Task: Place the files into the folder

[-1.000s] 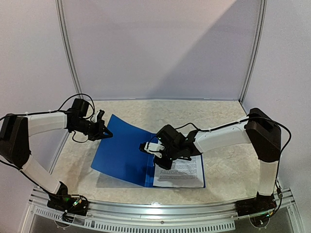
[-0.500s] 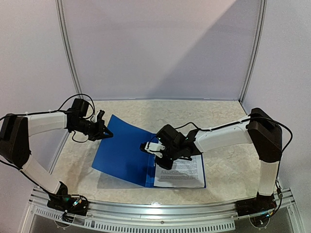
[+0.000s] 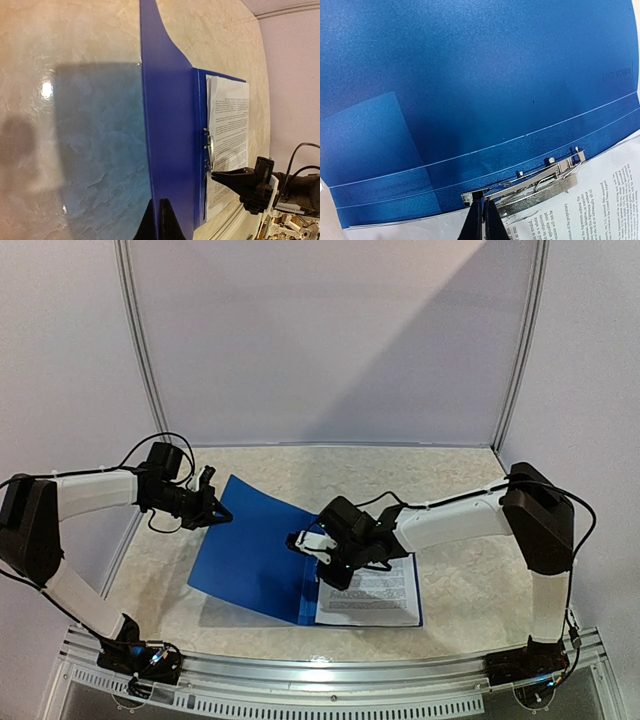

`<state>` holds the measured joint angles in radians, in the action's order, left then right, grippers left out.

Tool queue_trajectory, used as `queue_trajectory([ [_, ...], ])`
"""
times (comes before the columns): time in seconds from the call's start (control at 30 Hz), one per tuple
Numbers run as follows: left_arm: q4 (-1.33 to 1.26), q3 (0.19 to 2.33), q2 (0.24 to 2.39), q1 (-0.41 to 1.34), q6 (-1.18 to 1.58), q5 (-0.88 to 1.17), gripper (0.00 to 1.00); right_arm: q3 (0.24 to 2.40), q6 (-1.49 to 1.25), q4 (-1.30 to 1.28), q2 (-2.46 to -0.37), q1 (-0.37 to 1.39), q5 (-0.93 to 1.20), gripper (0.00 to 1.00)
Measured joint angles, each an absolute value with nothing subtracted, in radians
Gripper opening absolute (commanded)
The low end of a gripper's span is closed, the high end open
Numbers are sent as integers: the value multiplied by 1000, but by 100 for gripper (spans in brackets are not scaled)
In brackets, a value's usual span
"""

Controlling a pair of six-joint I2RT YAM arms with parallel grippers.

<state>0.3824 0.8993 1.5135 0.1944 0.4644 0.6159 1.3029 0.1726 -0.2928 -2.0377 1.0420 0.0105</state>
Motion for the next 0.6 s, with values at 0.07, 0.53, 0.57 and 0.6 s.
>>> queue_trajectory([
  [0.07,386,904,1514,193,462,614,0,1314,160,-306,-2041,1044,1,0],
  [0.53,406,917,1514,193,446,609,0,1344,81,-353,-2070,1056,-56,0],
  [0.57,406,917,1514,193,446,609,0,1345,78,-352,-2072,1056,-59,0],
  [0.6,406,917,1514,193,446,609,0,1345,76,-352,-2073,1056,-62,0],
])
